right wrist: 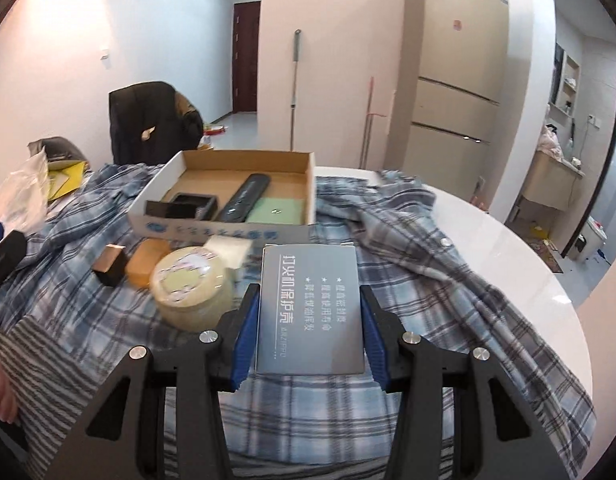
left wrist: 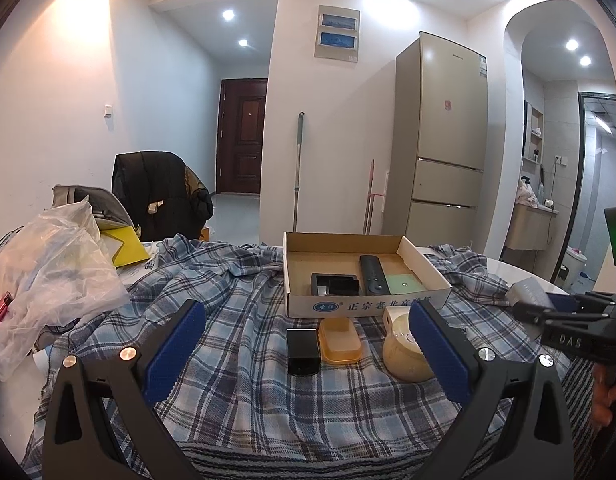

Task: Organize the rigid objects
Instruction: 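Lift the grey card box with the right tool while the left tool grasps the bunny cream tin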

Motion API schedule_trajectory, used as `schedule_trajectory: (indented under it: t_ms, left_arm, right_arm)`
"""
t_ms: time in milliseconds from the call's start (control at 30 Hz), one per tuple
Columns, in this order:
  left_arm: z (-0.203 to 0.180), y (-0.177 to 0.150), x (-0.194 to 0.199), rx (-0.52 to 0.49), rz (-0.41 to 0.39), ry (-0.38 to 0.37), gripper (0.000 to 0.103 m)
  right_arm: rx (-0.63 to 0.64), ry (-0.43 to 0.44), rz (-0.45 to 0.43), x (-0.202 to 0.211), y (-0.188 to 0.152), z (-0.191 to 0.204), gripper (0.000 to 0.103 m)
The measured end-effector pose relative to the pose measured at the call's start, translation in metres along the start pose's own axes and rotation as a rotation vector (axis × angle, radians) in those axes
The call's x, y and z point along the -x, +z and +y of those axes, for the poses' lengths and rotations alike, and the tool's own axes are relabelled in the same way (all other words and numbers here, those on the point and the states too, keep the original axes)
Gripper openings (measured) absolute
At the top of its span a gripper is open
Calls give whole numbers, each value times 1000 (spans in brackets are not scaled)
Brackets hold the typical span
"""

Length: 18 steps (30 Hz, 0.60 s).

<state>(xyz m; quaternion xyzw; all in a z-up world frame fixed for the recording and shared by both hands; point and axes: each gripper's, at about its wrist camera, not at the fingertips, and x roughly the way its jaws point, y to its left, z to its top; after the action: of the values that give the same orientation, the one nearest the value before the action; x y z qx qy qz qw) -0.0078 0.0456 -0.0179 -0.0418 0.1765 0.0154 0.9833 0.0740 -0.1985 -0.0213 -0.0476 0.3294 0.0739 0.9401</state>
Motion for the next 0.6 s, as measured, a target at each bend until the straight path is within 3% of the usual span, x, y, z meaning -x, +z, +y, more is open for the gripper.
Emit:
schedule_trajectory:
  t_ms: [67,200,333,600]
  left_arm:
    - [-1,5,-6,-5,54,-4,103]
    - [-7,15,-7,45,54,-63,103]
    - [-24,23,-20,1,77,-69,103]
    - [-49,27,-63,16,216,-125,103]
  right_arm:
    - [-16,4,-2,-3,0,-8,46]
    - [-69,28,-11,-10,-5,-19,46]
    - [-108,50,12,-18,-11,-25,46]
    - [-140,62,3,-17,-14,-31,46]
